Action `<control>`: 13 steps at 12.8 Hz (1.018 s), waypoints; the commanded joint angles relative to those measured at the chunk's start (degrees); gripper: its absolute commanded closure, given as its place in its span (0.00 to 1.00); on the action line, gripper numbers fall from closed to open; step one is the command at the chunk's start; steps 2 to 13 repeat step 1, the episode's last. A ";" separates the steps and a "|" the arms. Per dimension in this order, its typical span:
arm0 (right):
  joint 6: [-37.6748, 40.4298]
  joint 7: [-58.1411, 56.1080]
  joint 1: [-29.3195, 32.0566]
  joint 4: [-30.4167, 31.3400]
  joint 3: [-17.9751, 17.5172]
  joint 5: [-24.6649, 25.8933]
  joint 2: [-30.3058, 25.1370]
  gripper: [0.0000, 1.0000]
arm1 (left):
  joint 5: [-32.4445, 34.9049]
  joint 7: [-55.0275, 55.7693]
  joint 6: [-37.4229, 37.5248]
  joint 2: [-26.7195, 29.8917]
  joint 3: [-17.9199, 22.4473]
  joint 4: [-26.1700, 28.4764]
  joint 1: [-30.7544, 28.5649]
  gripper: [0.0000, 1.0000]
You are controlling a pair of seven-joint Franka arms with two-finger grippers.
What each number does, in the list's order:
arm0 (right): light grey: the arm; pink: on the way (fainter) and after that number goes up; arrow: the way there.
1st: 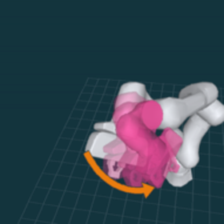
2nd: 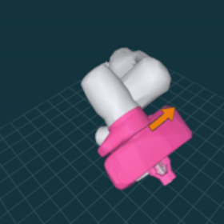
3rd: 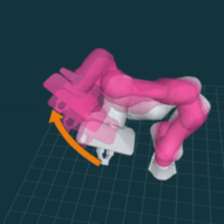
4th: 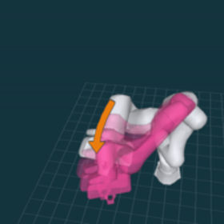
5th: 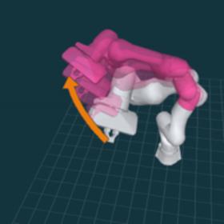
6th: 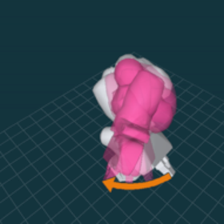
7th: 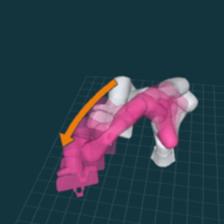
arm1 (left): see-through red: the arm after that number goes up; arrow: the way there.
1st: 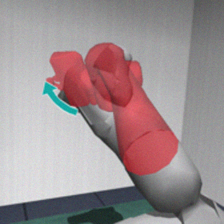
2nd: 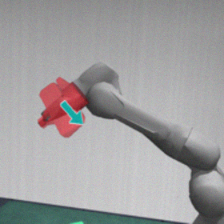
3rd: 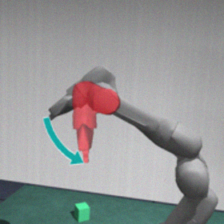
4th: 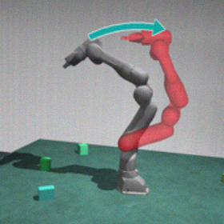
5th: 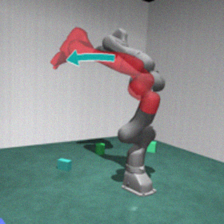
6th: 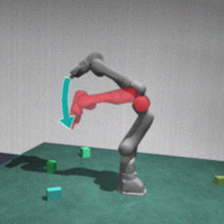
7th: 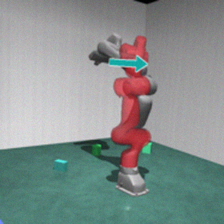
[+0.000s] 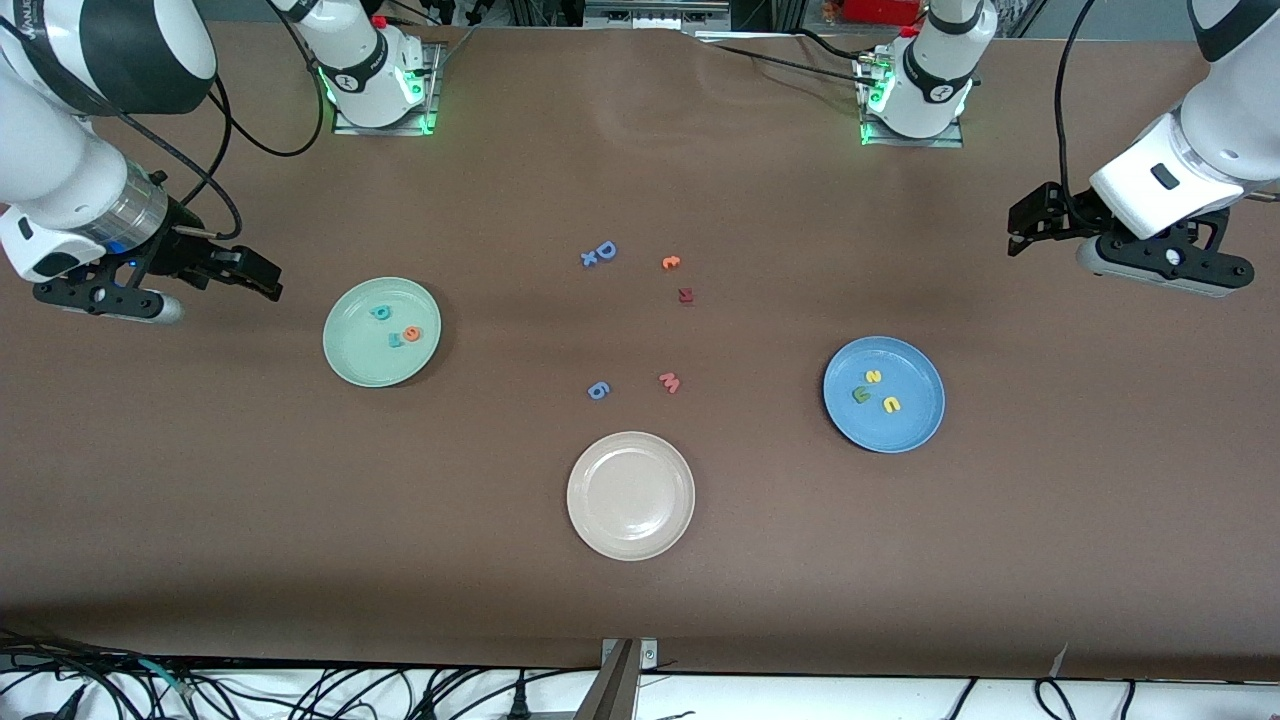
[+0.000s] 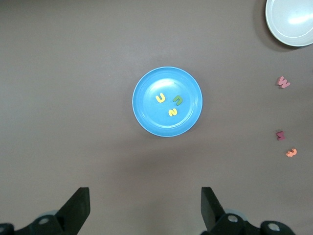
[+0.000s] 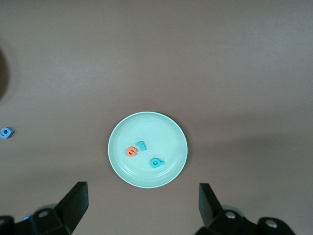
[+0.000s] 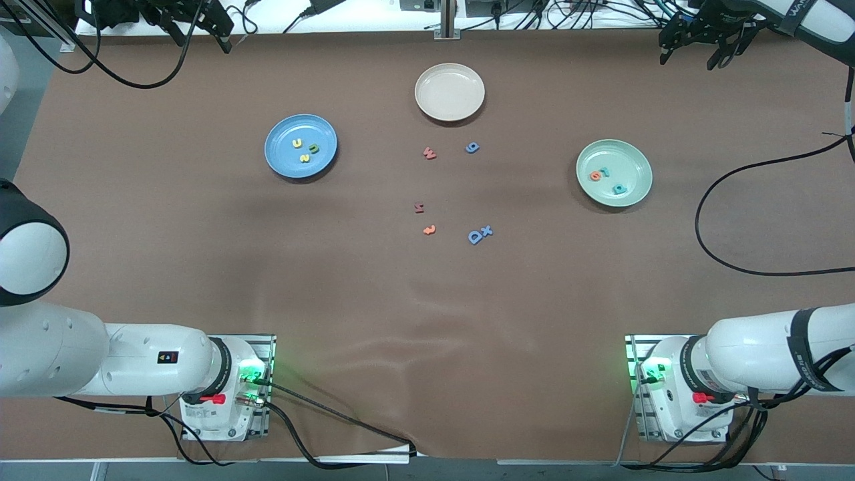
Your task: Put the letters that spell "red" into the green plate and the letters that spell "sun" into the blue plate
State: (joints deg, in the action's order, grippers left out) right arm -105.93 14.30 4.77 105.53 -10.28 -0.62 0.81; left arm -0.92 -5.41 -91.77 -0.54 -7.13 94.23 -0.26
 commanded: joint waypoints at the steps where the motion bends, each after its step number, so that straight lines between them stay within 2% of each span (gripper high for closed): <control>1: 1.08 -0.42 1.12 -0.50 -1.06 0.35 -0.37 0.00 | -0.84 0.05 0.62 1.16 -0.70 0.69 -0.80 0.00; 13: 1.08 -0.42 1.12 -0.50 -1.06 0.35 -0.37 0.00 | -0.84 0.05 0.62 1.16 -0.70 0.69 -0.80 0.00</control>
